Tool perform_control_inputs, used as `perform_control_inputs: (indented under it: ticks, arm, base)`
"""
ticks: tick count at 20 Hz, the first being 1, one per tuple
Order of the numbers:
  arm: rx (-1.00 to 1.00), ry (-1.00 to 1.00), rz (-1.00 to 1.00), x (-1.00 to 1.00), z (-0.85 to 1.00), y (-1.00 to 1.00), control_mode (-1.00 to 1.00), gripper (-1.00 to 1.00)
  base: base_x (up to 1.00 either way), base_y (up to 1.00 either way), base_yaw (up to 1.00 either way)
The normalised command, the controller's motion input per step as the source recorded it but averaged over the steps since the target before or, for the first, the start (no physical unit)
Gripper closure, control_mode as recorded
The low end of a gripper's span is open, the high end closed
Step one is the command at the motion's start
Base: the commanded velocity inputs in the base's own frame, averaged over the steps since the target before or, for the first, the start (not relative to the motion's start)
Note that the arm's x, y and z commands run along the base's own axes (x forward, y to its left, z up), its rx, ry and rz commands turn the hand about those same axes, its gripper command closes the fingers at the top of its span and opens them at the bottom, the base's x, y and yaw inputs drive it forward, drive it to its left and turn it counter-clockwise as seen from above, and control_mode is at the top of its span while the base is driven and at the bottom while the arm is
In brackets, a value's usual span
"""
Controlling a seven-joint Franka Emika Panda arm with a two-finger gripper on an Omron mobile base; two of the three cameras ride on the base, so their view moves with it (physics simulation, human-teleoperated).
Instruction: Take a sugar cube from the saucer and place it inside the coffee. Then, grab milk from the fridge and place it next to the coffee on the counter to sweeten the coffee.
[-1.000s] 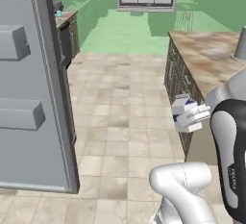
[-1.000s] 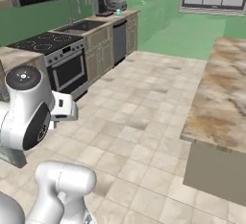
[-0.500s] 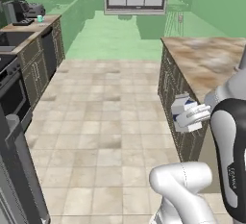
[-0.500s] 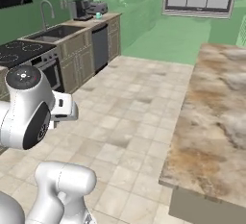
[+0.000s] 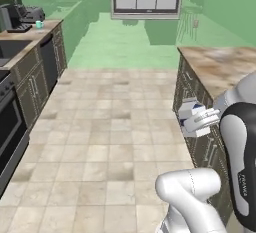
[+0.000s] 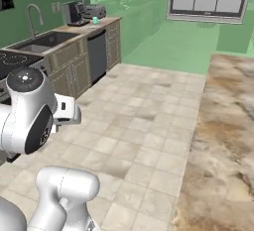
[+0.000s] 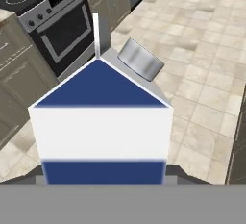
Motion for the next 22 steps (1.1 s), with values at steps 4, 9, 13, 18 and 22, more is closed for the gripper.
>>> perform_control_inputs:
  ticks: [4,9,13,18,22]
  arm:
    - [0.0,0.0,0.0,0.0,0.0,0.0,1.0,1.0]
    - [0.0,0.0,0.0,0.0,0.0,0.0,1.0,1.0]
    - [0.0,0.0,0.0,0.0,0.0,0.0,1.0,1.0]
    - [0.0,0.0,0.0,0.0,0.0,0.0,1.0,1.0]
    - [0.0,0.0,0.0,0.0,0.0,0.0,1.0,1.0]
  base:
    - [1.0,0.35,0.0]
    - [1.0,0.32,0.0]
    - [1.0,0.3,0.0]
    - [1.0,0.17,0.0]
    - [1.0,0.06,0.01]
